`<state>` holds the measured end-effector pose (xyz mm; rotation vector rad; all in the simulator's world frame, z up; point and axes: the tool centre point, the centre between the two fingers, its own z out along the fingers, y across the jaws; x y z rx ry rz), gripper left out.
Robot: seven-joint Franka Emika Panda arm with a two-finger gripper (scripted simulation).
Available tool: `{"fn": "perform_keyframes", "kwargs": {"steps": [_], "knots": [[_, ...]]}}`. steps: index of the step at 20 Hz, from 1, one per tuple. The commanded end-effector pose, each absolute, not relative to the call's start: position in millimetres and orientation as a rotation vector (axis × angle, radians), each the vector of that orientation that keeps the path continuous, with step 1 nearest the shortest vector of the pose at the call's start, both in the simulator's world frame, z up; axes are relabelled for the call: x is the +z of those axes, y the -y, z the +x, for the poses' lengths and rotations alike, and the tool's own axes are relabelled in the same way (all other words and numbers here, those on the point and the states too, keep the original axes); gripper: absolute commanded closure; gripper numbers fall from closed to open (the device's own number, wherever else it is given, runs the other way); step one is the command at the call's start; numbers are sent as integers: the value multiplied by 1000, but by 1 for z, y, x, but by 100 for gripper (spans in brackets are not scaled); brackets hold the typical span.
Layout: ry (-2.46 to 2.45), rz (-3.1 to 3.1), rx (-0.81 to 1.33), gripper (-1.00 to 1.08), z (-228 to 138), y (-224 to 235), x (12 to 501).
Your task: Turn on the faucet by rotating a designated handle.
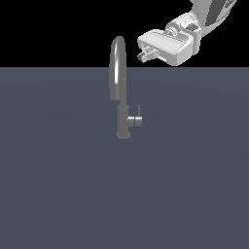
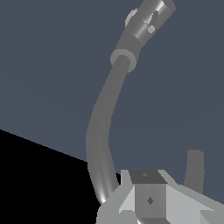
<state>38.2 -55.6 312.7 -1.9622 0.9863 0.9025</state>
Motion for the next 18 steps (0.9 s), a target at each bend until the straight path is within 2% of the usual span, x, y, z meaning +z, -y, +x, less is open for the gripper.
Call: {"fn": "perform_keyframes", "kwargs": {"steps": [1, 10, 18], "knots": [[-1021, -1876, 938, 108, 49, 59, 295], [-1141, -1534, 1058, 108, 82, 67, 221], [-1212, -1284, 1127, 108, 98, 65, 165]]}}
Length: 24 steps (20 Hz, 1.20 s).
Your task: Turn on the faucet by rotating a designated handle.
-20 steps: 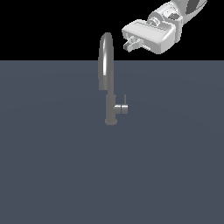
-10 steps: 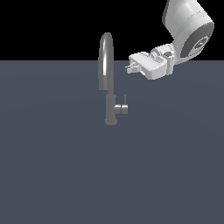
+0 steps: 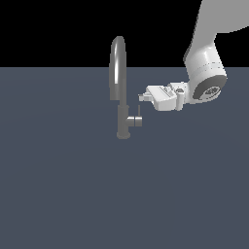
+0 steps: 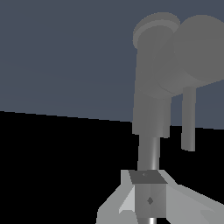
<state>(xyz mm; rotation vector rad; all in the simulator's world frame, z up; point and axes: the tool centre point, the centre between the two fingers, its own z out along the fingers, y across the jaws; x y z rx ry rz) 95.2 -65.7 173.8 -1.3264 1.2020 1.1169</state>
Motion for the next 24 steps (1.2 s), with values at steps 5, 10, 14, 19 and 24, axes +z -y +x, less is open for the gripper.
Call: {"fn": "perform_keyframes", "kwargs": {"steps": [5, 10, 14, 19, 24], "knots": [[-1235, -1189, 1149, 108, 102, 62, 143], [-1243, -1155, 1156, 108, 103, 60, 135], [-1242, -1156, 1156, 108, 103, 60, 135], [-1242, -1156, 1156, 108, 97, 60, 138], [-1242, -1156, 1156, 108, 87, 59, 142]]}}
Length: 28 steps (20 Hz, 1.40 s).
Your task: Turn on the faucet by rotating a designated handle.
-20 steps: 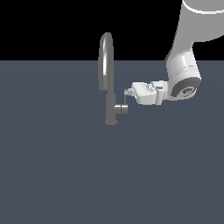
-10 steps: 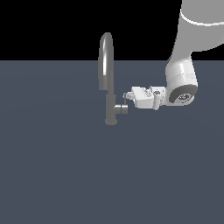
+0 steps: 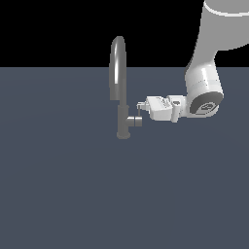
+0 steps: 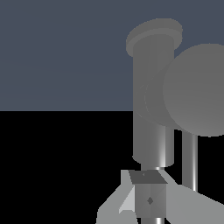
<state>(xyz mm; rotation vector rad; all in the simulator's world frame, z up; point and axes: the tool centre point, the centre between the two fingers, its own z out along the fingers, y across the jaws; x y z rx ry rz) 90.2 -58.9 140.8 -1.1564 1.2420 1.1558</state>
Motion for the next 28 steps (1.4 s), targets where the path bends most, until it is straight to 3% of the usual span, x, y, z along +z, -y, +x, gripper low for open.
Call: {"fn": "perform_keyframes", "kwargs": {"steps": [1, 28], "knots": [[-1242, -1156, 1156, 108, 85, 58, 143], [-1241, -1158, 1151, 108, 28, 54, 134]]}}
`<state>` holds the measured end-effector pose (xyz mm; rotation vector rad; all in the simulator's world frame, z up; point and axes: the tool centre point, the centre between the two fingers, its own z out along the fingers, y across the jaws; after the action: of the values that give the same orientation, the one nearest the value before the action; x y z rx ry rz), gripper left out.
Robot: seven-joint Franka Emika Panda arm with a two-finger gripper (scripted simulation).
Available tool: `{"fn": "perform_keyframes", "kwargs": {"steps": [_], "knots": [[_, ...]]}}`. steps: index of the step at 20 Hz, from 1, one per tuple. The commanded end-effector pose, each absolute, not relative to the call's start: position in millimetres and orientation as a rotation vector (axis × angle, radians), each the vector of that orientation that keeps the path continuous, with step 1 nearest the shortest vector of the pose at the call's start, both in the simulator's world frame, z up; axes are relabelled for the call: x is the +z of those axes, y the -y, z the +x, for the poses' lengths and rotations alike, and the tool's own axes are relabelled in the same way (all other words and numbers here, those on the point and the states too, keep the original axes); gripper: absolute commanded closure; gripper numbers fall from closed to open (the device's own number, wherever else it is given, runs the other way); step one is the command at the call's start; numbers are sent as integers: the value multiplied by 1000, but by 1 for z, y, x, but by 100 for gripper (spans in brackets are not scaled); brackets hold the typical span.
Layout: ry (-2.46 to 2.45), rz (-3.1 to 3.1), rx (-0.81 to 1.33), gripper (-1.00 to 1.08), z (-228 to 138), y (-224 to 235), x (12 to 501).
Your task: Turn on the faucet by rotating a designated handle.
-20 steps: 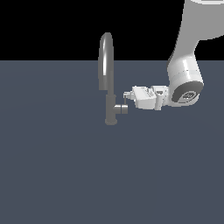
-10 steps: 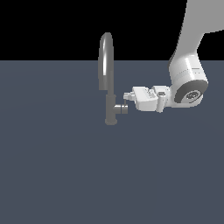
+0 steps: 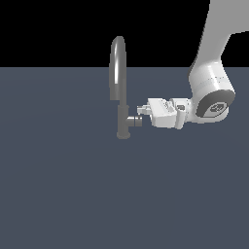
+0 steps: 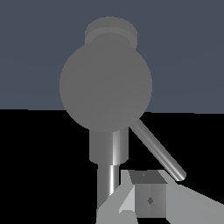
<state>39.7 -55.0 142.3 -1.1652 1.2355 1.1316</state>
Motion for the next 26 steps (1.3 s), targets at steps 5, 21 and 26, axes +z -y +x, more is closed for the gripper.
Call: {"fn": "perform_keyframes", "kwargs": {"steps": [5, 21, 26], "knots": [[-1231, -1167, 1136, 108, 27, 54, 138], [-1241, -1157, 1155, 108, 2, 52, 68], [-1217, -1171, 1137, 108, 14, 53, 79]]}}
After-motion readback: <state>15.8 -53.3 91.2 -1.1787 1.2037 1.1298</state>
